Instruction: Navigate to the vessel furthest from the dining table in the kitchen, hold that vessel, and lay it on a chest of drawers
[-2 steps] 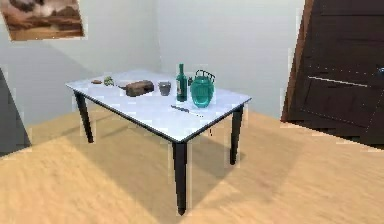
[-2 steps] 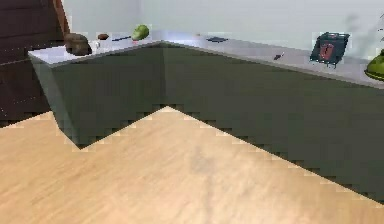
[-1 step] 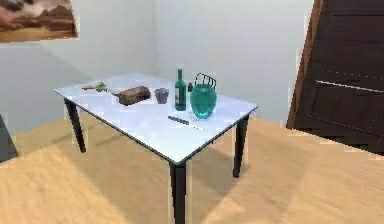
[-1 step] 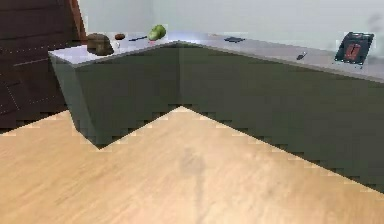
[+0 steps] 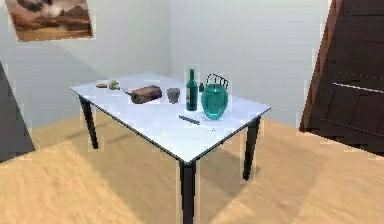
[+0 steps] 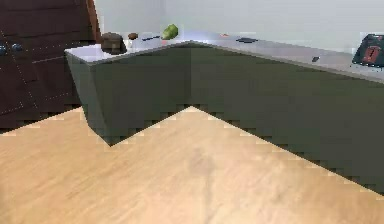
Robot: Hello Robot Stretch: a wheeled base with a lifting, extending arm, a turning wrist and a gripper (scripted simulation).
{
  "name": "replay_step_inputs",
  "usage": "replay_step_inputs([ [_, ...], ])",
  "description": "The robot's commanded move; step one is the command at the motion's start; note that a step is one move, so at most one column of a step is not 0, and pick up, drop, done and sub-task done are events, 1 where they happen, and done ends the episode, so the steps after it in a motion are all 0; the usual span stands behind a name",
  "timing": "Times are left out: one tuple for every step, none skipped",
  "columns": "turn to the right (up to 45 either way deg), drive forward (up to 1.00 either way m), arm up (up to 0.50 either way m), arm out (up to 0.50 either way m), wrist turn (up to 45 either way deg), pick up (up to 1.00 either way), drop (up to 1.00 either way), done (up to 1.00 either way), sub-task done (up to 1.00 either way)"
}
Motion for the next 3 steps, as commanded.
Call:
replay_step_inputs([
  [0.0, 0.25, 0.0, 0.0, 0.0, 0.0, 0.0, 0.0, 0.0],
  [45.0, 0.0, 0.0, 0.0, 0.0, 0.0, 0.0, 0.0, 0.0],
  [30.0, 0.0, 0.0, 0.0, 0.0, 0.0, 0.0, 0.0, 0.0],
])
